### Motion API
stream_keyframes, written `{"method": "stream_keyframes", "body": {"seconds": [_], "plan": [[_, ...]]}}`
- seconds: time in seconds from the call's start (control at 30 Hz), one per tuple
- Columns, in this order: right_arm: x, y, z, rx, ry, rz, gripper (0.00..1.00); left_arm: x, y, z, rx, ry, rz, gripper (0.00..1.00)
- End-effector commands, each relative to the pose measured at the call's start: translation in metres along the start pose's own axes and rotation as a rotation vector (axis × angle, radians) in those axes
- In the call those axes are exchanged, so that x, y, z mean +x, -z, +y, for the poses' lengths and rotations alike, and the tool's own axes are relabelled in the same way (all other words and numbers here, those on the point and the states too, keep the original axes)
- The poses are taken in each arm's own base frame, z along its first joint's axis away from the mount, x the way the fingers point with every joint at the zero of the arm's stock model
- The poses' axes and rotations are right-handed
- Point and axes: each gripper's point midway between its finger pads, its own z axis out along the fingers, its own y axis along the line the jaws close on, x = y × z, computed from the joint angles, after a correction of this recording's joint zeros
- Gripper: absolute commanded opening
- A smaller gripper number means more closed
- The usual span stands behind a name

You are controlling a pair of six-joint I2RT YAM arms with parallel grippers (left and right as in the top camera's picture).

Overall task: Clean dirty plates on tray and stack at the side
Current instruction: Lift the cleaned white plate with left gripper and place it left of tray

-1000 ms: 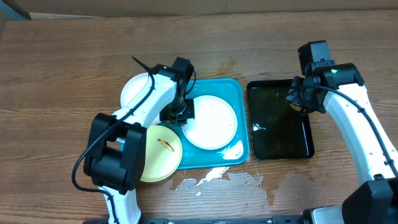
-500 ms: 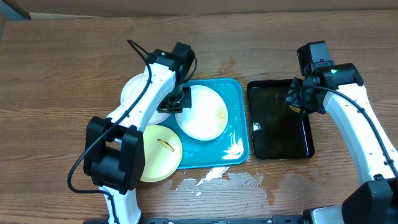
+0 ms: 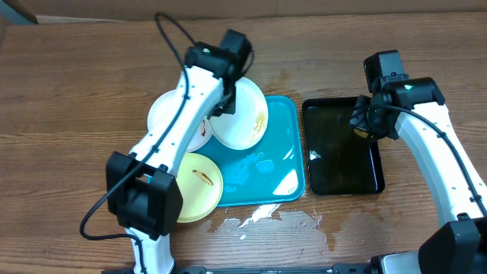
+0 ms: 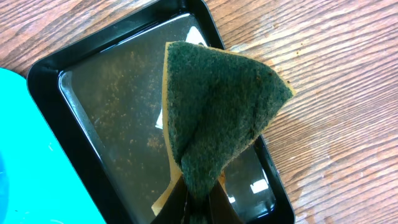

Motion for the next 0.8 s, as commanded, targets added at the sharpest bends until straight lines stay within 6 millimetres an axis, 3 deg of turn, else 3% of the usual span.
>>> {"method": "stream_keyframes", "body": {"seconds": [0.0,0.37,0.63,0.77], "plan": [[-0.002,0.003,0.0,-0.002,0.007,-0.012,0.04,-0.019,0.025,0.008,-0.236,-0.088,-0.171,0.04],[0.001,0.0,-0.002,0.004,0.03,-0.001,0.04,-0.03,0.105,-0.016,-0.601,-0.215,-0.539,0.04],[0.001,0.0,-0.002,0.004,0.03,-0.001,0.04,-0.024,0.114,-0.024,-0.608,-0.222,-0.571,0.04],[0.0,0.0,-0.002,0.002,0.03,-0.004,0.04,-0.021,0.123,-0.022,-0.606,-0.109,-0.636,0.04]]}}
